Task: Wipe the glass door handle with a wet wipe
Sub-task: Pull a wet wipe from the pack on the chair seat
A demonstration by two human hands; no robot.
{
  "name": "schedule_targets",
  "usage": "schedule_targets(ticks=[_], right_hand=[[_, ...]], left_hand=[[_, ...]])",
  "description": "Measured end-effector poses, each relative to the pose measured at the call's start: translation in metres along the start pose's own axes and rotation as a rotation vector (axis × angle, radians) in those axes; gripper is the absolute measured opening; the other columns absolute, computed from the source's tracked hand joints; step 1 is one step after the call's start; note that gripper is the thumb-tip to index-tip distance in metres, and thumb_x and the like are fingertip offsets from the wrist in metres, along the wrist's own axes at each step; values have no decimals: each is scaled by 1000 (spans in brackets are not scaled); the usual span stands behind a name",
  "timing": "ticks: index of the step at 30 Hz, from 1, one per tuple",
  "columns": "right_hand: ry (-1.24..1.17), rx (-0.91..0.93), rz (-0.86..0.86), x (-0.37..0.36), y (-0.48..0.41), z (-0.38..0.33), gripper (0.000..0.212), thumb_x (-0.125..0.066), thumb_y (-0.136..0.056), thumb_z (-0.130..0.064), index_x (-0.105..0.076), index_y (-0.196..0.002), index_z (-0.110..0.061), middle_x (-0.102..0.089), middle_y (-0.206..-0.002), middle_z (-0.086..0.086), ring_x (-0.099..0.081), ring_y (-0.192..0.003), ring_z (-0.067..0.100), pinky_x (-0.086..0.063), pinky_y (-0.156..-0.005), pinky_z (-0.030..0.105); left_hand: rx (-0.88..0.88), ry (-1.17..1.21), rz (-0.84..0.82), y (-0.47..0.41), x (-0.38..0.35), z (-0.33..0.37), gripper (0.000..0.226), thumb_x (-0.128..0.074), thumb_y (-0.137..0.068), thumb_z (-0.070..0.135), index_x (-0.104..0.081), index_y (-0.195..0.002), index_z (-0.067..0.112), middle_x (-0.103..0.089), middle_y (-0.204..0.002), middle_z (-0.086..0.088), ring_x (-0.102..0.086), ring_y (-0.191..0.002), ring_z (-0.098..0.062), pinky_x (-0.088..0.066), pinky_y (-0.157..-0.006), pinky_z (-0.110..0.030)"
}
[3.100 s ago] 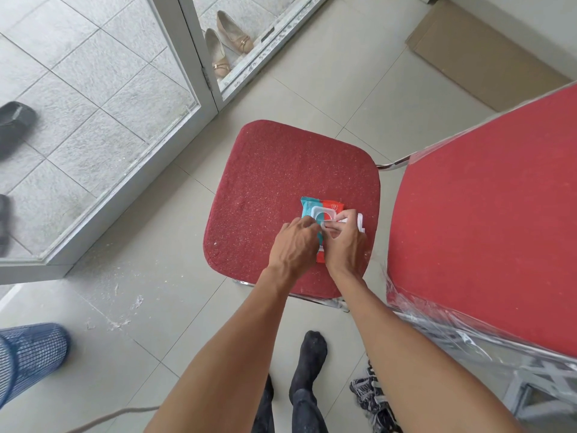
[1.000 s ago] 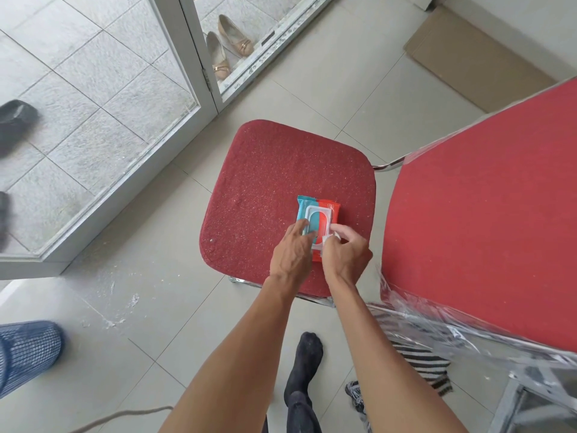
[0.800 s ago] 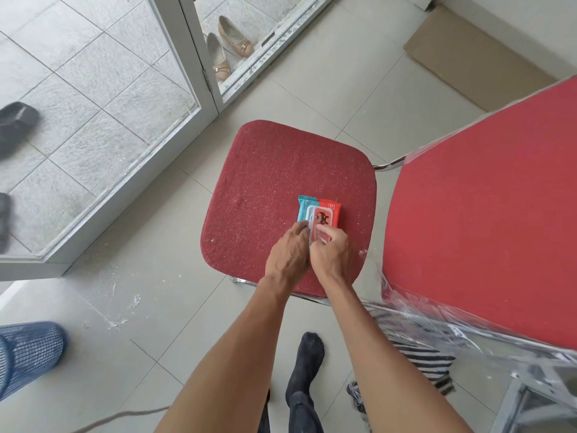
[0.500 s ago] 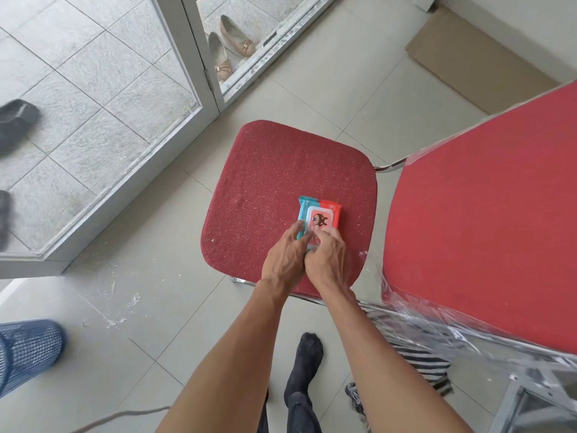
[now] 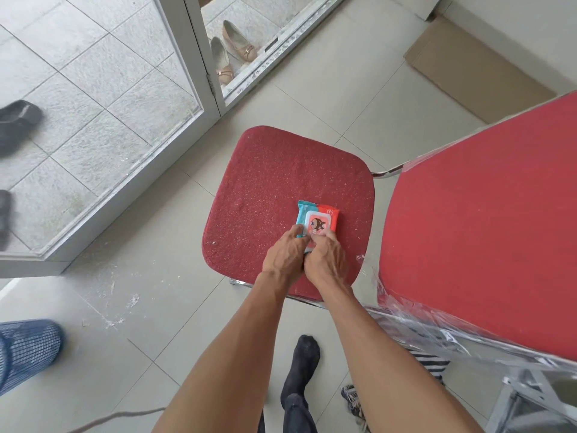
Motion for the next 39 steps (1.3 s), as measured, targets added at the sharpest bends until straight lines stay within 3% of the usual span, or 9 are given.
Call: schedule_targets(ticks=[3,9,14,18,22,27,31,35,39], right_hand=[[-214,-100,-16,12,-2,0,30,-62,-87,-15,-67,-116,-9,-59,-120,10,-62,-98,26,-53,-69,25],[-614,-219,-28,49,15,-11,22,-64,-84,0,-67,-105,3,-64,-100,9,-54,-67,10,-37,-40,2],[-693,-211,-11,82,21,-38,18,-73,-80,-5,-69,-97,1,-67,-88,11,-56,-61,8,-39,-37,6],[-723,-138,-25,115,30,-69,21,-75,-82,-23,-71,-90,-4,-70,-79,8,-61,-56,13,-46,-42,14],[-747,-92,-56,135,40,-90,19,-75,-81,-34,-75,-91,-18,-74,-81,-2,-72,-74,20,-58,-67,35],[-861,-44,-67,164,56,-122,12,-75,-78,-30,-75,-90,-26,-75,-87,-5,-71,-84,17,-59,-80,37],[-970,15,-91,191,75,-159,8,-74,-80,-22,-75,-87,-25,-75,-90,1,-72,-87,19,-59,-81,40],[-1074,95,-87,232,95,-213,8,-70,-83,-12,-74,-80,-18,-74,-86,7,-70,-85,21,-59,-81,41],[-1143,233,-84,279,121,-282,6,-69,-85,-9,-72,-83,-14,-71,-83,5,-67,-80,16,-59,-77,33]], left_hand=[[48,30,-66,-1,15,3,34,-61,-88,8,-64,-122,12,-56,-132,-8,-62,-112,-24,-52,-95,-35],[355,174,59,11,75,-6,33,-44,-95,11,-54,-65,5,-65,-69,-9,-53,-54,-19,-49,-53,-32],[422,638,8,17,121,7,22,-63,-91,20,-71,-97,1,-73,-90,-10,-72,-81,-21,-61,-78,-36],[445,764,-20,34,163,21,24,-66,-88,13,-69,-110,3,-68,-102,-10,-69,-92,-23,-60,-77,-32],[475,842,30,52,198,29,19,-69,-87,16,-71,-104,7,-66,-89,-3,-60,-70,-8,-54,-60,-17],[504,936,110,75,246,35,8,-69,-85,8,-71,-90,2,-65,-74,-5,-57,-57,-7,-50,-45,-14],[474,921,176,96,293,44,18,-65,-87,3,-65,-70,9,-62,-70,-8,-56,-56,-13,-53,-57,-25],[446,1075,320,126,356,49,10,-57,-87,1,-61,-79,6,-69,-83,-14,-66,-73,-23,-58,-77,-38],[375,1202,462,162,434,51,11,-50,-86,-4,-59,-89,0,-67,-79,-14,-66,-69,-22,-59,-60,-27]])
Point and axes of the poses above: each hand's wrist, its own y-axis away from the middle knuckle, its own x-axis out of the back of the hand, z = x × y, the point moved 7 cm from there along -y, towards the middle knuckle
